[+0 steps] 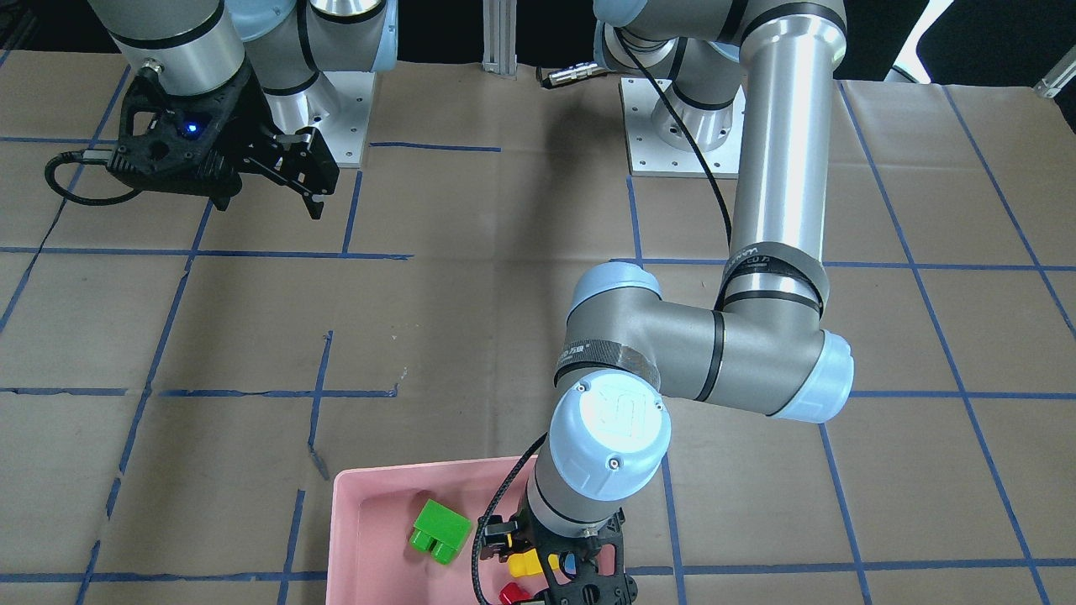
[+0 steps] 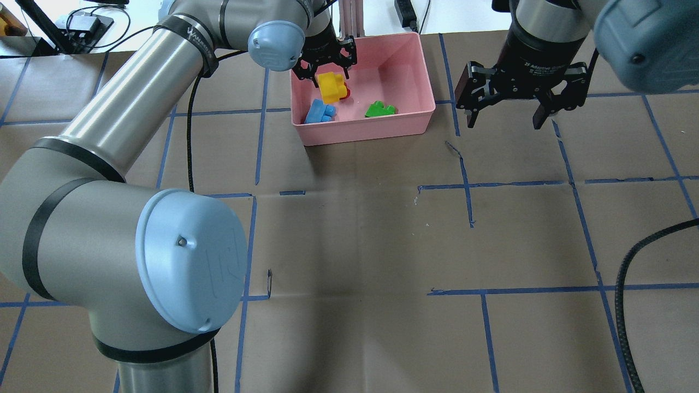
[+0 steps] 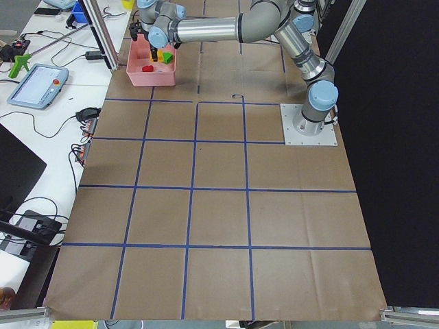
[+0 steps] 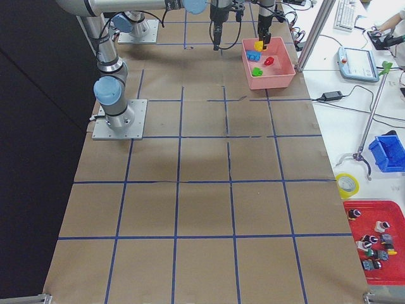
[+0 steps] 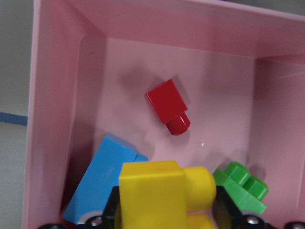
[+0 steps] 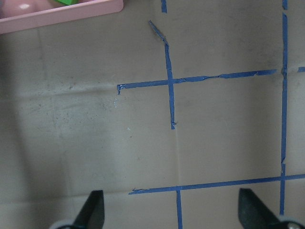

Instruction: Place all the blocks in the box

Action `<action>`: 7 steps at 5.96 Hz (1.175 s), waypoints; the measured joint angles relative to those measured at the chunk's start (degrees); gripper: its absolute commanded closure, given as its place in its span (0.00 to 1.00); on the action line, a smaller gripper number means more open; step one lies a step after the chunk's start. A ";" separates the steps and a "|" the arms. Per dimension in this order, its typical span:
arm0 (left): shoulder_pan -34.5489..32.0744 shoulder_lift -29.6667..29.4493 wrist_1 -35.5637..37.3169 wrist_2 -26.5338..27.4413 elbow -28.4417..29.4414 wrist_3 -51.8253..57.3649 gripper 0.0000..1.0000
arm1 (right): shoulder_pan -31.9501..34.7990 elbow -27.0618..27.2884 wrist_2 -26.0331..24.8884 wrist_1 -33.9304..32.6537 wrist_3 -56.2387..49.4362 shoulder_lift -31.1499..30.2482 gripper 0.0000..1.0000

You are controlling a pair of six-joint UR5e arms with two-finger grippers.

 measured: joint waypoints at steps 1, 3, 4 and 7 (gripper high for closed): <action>-0.13 0.90 0.49 2.34 -0.14 0.39 0.00 | 0.00 -0.01 0.01 0.00 0.06 0.04 0.00; 0.89 8.99 -5.92 3.39 -2.63 3.94 0.00 | 0.00 -0.77 0.10 0.04 0.12 0.07 0.00; 2.55 15.26 -8.91 3.28 -7.16 9.61 0.00 | 0.02 -0.99 0.20 0.02 0.16 0.07 0.00; 11.82 39.32 -10.74 1.22 -30.92 28.31 0.00 | 0.08 -0.89 0.28 0.08 0.21 0.13 0.00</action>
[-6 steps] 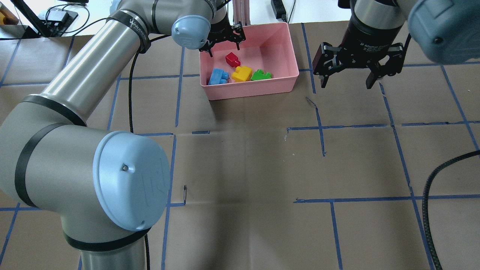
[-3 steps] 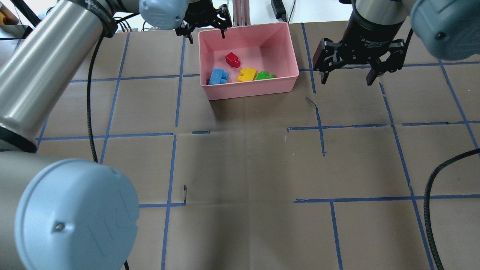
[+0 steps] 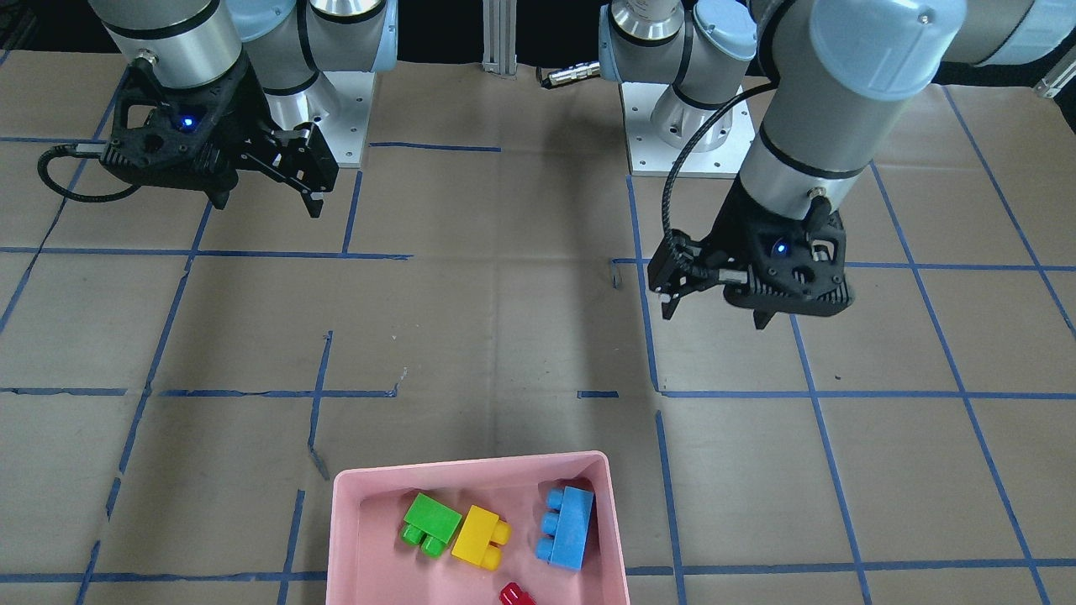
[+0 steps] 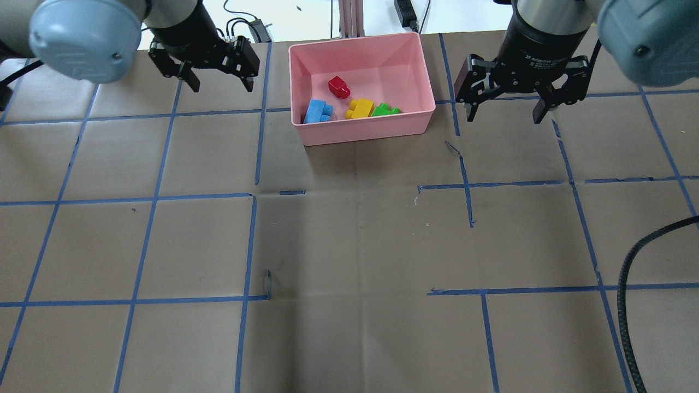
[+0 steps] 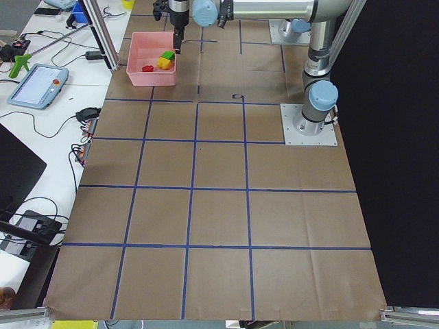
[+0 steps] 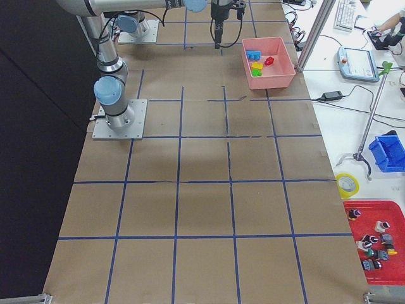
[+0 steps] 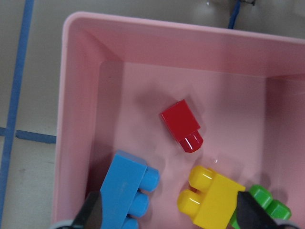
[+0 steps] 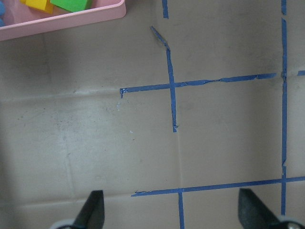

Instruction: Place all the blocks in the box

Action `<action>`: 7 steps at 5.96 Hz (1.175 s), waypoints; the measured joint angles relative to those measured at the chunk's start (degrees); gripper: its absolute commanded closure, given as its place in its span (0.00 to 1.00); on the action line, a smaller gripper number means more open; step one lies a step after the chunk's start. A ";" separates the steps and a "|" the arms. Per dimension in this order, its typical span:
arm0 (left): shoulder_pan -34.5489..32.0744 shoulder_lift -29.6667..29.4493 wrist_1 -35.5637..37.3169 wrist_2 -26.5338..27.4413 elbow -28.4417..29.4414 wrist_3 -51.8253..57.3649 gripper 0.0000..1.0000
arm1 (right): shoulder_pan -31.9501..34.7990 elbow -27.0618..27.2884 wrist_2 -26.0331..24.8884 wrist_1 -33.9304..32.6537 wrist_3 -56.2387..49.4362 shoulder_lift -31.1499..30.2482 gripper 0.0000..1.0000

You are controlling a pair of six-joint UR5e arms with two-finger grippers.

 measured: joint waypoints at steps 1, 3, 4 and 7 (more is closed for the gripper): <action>1.70 6.06 -0.33 -0.07 -5.45 3.33 0.00 | 0.00 0.07 0.07 -0.12 0.00 0.20 0.00; 2.33 9.44 -2.90 0.00 -7.47 4.83 0.00 | 0.00 -0.11 0.01 -0.33 -0.05 0.55 0.00; 2.32 9.15 -3.49 0.06 -7.01 4.82 0.00 | 0.00 -0.14 0.01 -0.37 -0.13 0.57 0.00; 2.04 6.89 -7.01 -0.02 -1.63 4.34 0.00 | 0.00 -0.03 0.06 -0.35 -0.11 0.51 0.00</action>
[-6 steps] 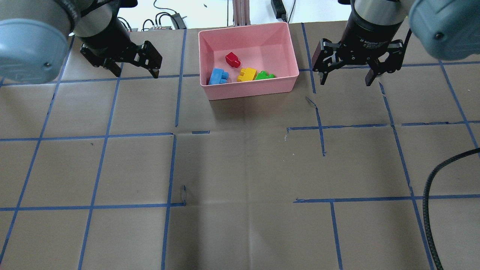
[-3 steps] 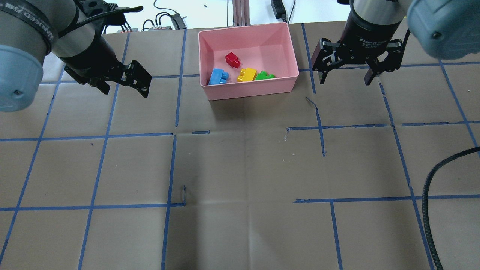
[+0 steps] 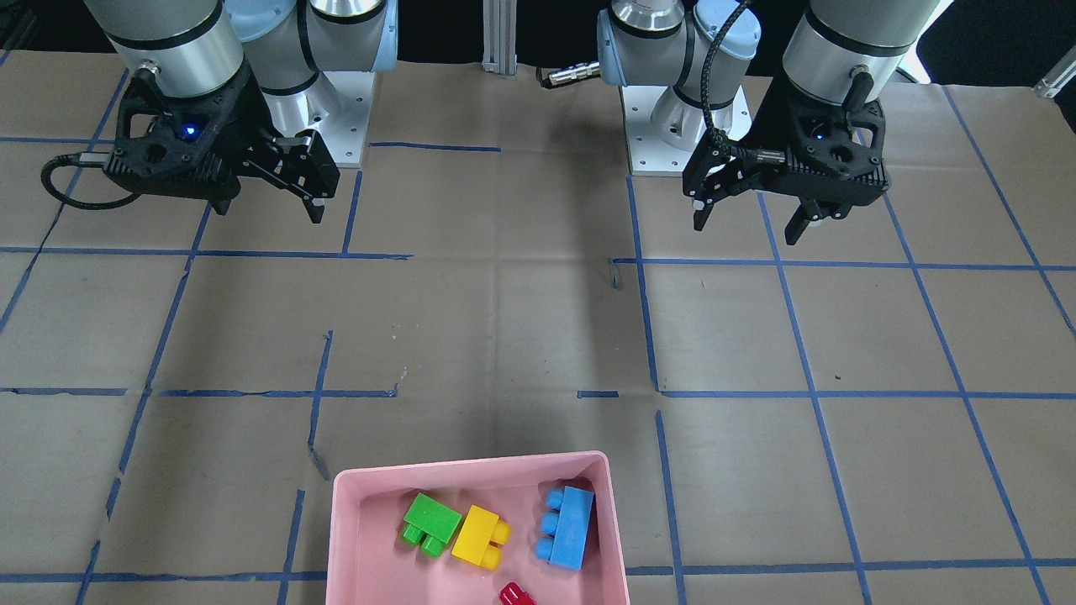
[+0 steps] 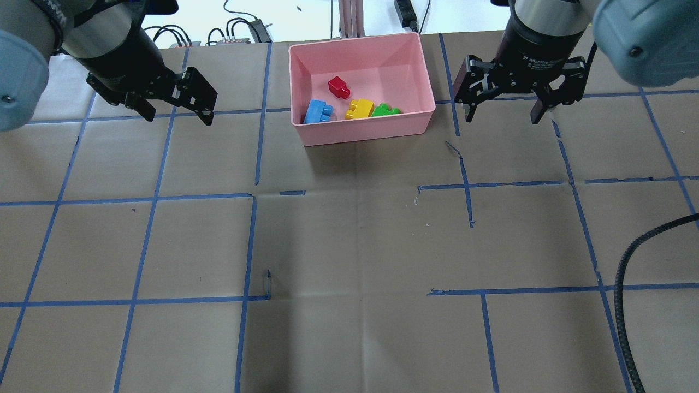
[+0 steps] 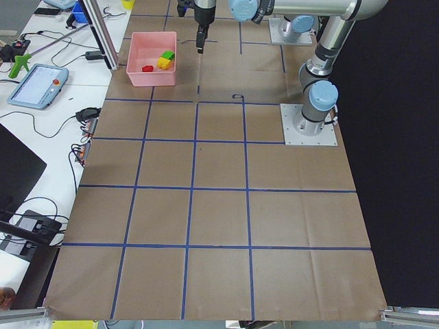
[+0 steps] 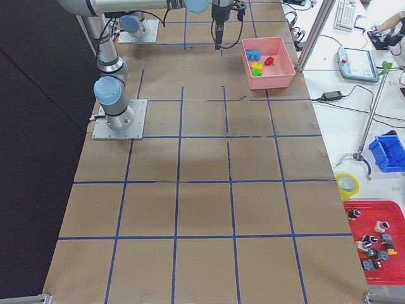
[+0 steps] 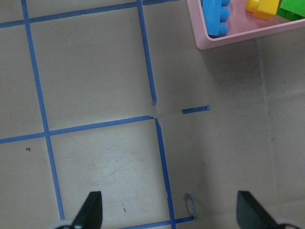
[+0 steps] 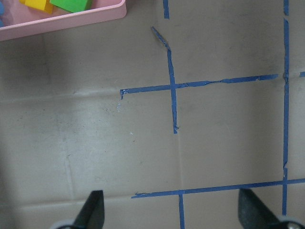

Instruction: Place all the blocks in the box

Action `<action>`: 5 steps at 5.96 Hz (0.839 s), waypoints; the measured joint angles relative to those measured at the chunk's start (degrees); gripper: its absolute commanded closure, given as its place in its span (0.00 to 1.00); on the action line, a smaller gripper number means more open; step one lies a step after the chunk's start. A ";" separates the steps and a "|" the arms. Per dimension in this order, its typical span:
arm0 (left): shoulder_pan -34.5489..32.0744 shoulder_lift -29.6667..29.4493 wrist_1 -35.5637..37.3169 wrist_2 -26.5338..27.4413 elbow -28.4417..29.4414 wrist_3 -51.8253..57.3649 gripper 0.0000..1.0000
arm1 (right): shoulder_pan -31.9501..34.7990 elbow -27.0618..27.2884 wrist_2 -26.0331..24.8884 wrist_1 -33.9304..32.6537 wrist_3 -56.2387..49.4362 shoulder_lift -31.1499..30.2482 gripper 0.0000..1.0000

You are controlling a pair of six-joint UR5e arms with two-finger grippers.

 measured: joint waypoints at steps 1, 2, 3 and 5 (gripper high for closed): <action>-0.18 -0.24 -0.49 0.13 -0.03 0.15 0.00 | 0.00 0.12 0.00 0.00 -0.02 0.00 0.00; -0.30 -0.12 -0.72 0.29 -0.55 0.50 0.00 | 0.00 0.18 0.00 -0.02 0.01 0.01 0.00; -0.36 0.14 -0.81 0.40 -0.95 0.65 0.00 | 0.00 0.22 0.00 -0.06 0.02 0.05 0.00; -0.40 0.62 -0.71 1.11 -1.27 0.69 0.00 | 0.00 0.21 0.00 -0.11 0.03 0.08 0.00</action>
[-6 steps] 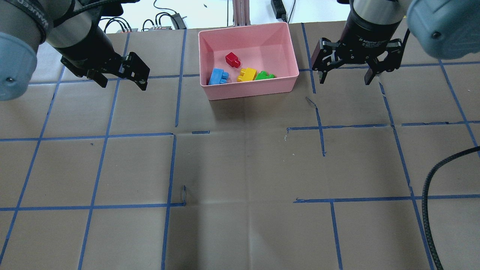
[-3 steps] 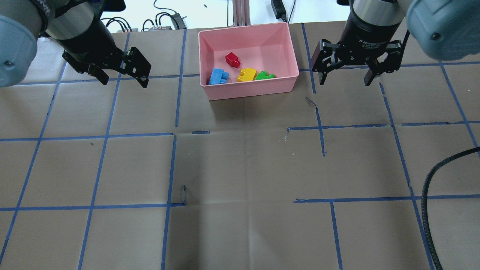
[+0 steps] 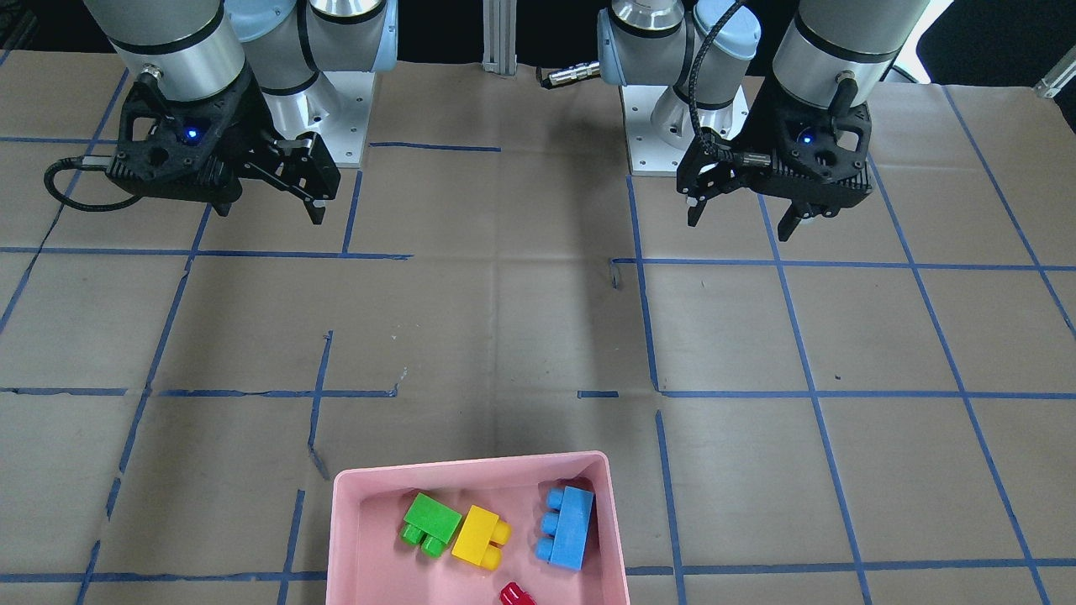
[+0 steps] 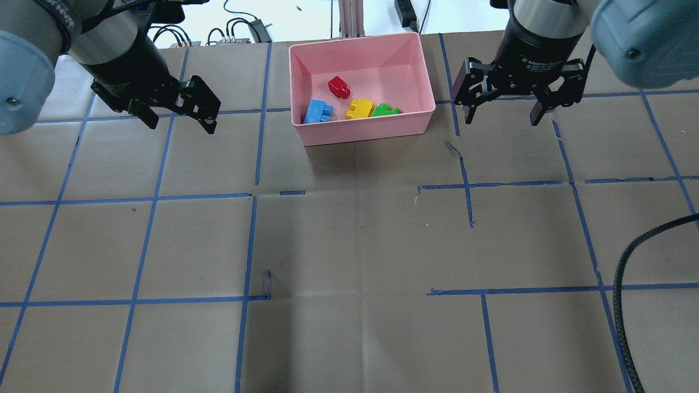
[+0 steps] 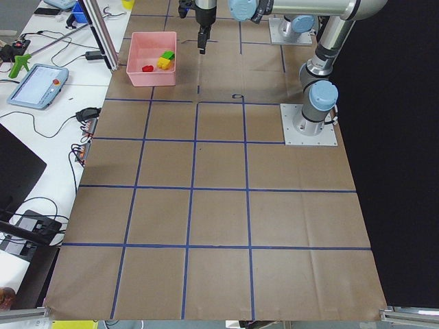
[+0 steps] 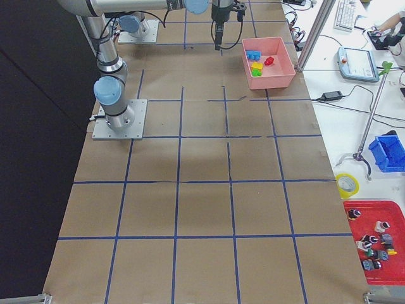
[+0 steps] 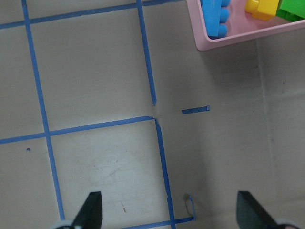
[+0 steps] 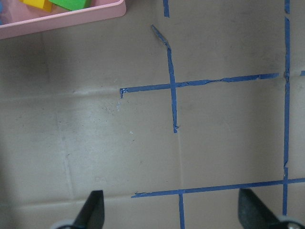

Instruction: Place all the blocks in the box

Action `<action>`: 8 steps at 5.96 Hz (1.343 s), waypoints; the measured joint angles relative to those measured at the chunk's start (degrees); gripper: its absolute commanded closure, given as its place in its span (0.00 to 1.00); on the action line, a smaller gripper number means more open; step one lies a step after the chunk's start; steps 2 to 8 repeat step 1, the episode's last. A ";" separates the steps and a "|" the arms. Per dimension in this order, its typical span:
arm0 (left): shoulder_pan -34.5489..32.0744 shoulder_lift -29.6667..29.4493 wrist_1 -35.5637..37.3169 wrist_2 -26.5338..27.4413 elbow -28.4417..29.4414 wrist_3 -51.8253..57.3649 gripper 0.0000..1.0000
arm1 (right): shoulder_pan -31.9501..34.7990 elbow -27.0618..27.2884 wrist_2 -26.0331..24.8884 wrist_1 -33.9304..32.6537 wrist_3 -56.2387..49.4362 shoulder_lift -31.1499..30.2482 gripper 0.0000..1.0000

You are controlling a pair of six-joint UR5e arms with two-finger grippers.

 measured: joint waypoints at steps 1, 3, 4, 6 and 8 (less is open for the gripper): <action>0.00 0.00 0.16 0.98 -0.01 -0.01 0.00 | 0.00 0.06 0.02 -0.02 0.00 -0.01 0.00; 0.00 0.00 0.16 0.98 -0.01 -0.01 0.00 | 0.00 0.06 0.02 -0.02 0.00 -0.01 0.00; 0.00 0.00 0.16 0.98 -0.01 -0.01 0.00 | 0.00 0.06 0.02 -0.02 0.00 -0.01 0.00; 0.00 0.00 0.16 0.98 -0.01 -0.01 0.00 | 0.00 0.06 0.02 -0.02 0.00 -0.01 0.00; 0.00 0.00 0.16 0.98 -0.01 -0.01 0.00 | 0.00 0.06 0.02 -0.02 0.00 -0.01 0.00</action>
